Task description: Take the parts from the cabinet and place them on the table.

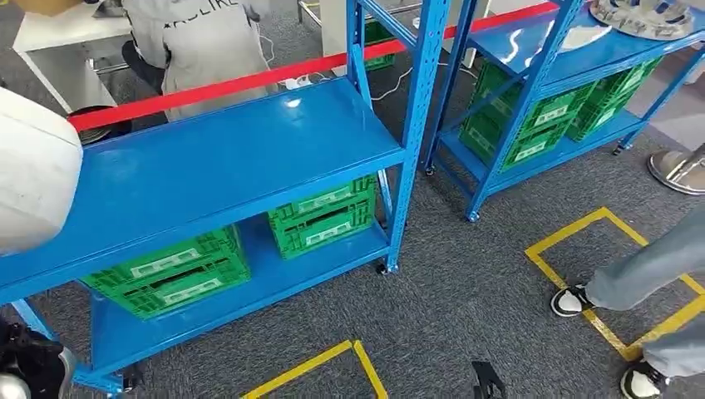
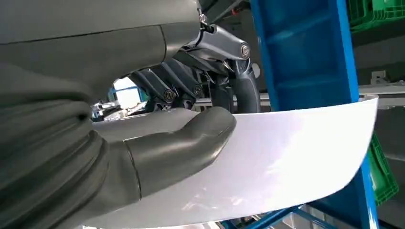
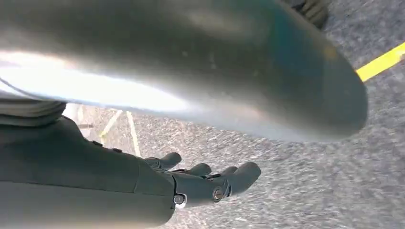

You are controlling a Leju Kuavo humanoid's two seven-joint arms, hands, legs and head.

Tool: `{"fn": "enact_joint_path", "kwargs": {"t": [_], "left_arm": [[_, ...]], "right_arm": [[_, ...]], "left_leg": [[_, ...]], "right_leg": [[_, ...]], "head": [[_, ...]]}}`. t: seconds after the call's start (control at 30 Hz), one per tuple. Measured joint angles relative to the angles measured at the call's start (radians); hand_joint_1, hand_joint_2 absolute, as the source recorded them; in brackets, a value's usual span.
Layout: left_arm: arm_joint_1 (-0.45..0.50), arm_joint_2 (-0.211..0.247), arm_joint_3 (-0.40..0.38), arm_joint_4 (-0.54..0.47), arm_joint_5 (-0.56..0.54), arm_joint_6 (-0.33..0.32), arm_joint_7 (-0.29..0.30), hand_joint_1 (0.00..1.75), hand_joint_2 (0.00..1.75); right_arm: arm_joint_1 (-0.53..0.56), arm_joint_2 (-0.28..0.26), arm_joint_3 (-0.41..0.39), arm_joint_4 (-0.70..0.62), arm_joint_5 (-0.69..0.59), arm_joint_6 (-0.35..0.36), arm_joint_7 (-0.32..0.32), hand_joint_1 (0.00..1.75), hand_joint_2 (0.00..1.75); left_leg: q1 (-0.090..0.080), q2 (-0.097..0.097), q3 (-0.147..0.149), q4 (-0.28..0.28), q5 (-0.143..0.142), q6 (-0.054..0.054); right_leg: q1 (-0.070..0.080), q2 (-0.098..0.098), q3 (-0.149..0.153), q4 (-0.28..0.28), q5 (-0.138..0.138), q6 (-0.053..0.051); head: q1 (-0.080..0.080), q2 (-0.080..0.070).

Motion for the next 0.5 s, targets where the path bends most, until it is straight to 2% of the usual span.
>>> {"fn": "enact_joint_path", "kwargs": {"t": [0.03,0.07,0.1,0.13,0.17,0.23,0.27,0.3,0.33,0.4,0.43,0.47,0.5], "left_arm": [[0.001,0.004,0.003,-0.002,-0.001,0.003,0.000,1.75,1.75],[0.001,0.007,0.006,-0.005,-0.002,0.008,0.000,1.75,1.75],[0.001,0.010,0.008,-0.009,-0.006,0.013,0.000,1.75,1.75],[0.001,0.013,0.011,-0.016,-0.013,0.022,0.000,1.75,1.75],[0.002,0.015,0.012,-0.018,-0.022,0.031,0.000,1.75,1.75],[0.006,0.018,0.012,-0.024,-0.039,0.047,0.000,1.75,1.75],[0.011,0.021,0.012,-0.027,-0.048,0.056,0.000,1.75,1.75],[0.019,0.024,0.016,-0.032,-0.060,0.065,0.000,1.75,1.75],[0.022,0.029,0.020,-0.038,-0.069,0.073,0.000,1.75,1.75],[0.030,0.036,0.021,-0.047,-0.078,0.082,0.000,1.75,1.75],[0.038,0.040,0.022,-0.052,-0.081,0.085,0.000,1.75,1.75],[0.046,0.043,0.025,-0.056,-0.082,0.086,0.000,1.75,1.75],[0.051,0.046,0.025,-0.059,-0.083,0.088,0.001,1.75,1.75]], "right_arm": [[0.000,0.000,-0.003,0.000,-0.002,0.000,0.000,0.00,0.00],[-0.001,0.000,-0.006,0.000,-0.002,0.000,0.001,0.00,0.00],[-0.004,0.000,-0.009,0.000,-0.006,-0.003,0.005,0.00,0.00],[-0.007,0.000,-0.012,0.000,-0.010,-0.007,0.007,0.00,0.00],[-0.008,0.000,-0.015,0.000,-0.015,-0.012,0.008,0.00,0.00],[-0.009,0.000,-0.021,0.000,-0.022,-0.018,0.015,0.00,0.00],[-0.008,0.002,-0.024,0.000,-0.022,-0.018,0.017,0.00,0.00],[-0.010,0.003,-0.027,0.000,-0.022,-0.018,0.017,0.00,0.00],[-0.011,0.003,-0.031,0.000,-0.022,-0.019,0.020,0.00,0.00],[-0.010,0.003,-0.034,0.000,-0.019,-0.019,0.021,0.00,0.00],[-0.010,0.003,-0.034,0.000,-0.015,-0.018,0.021,0.00,0.00],[-0.010,0.003,-0.034,0.000,-0.015,-0.018,0.021,0.00,0.00],[-0.010,0.003,-0.034,0.000,-0.015,-0.018,0.021,0.00,0.00]], "left_leg": [[0.002,0.000,-0.016,0.007,0.007,-0.004],[0.003,0.000,-0.031,0.015,0.013,-0.008],[0.003,0.000,-0.042,0.028,0.017,-0.014],[-0.001,0.000,-0.056,0.041,0.020,-0.019],[-0.002,0.002,-0.056,0.042,0.026,-0.026],[0.000,0.002,-0.056,0.036,0.042,-0.038],[0.001,0.001,-0.057,0.036,0.050,-0.044],[0.004,-0.004,-0.068,0.048,0.018,-0.051],[0.006,-0.007,-0.084,0.090,-0.042,-0.058],[0.013,-0.007,-0.116,0.229,-0.150,-0.070],[0.014,-0.007,-0.125,0.291,-0.174,-0.074],[0.016,-0.007,-0.120,0.327,-0.164,-0.075],[0.017,-0.007,-0.100,0.321,-0.134,-0.075]], "right_leg": [[0.000,0.000,0.042,-0.049,0.036,0.001],[0.000,-0.001,0.100,-0.123,0.054,0.001],[-0.001,-0.003,0.168,-0.213,0.035,-0.001],[0.006,-0.001,0.209,-0.286,-0.002,-0.008],[0.008,0.002,0.200,-0.281,-0.003,-0.018],[0.010,0.001,0.195,-0.281,0.006,-0.030],[0.005,-0.001,0.180,-0.289,0.019,-0.040],[0.002,-0.006,0.175,-0.289,0.031,-0.048],[0.000,-0.006,0.162,-0.289,0.041,-0.055],[0.001,-0.007,0.135,-0.288,0.062,-0.055],[0.001,-0.007,0.121,-0.287,0.073,-0.053],[0.000,-0.007,0.107,-0.287,0.084,-0.052],[0.000,-0.008,0.098,-0.287,0.095,-0.049]], "head": [[0.000,0.000],[0.001,0.000],[0.002,0.000],[0.005,0.000],[0.004,0.000],[0.004,0.000],[0.004,0.000],[0.003,0.000],[0.001,0.000],[0.000,0.000],[0.000,0.000],[-0.001,0.000],[0.000,0.000]]}}
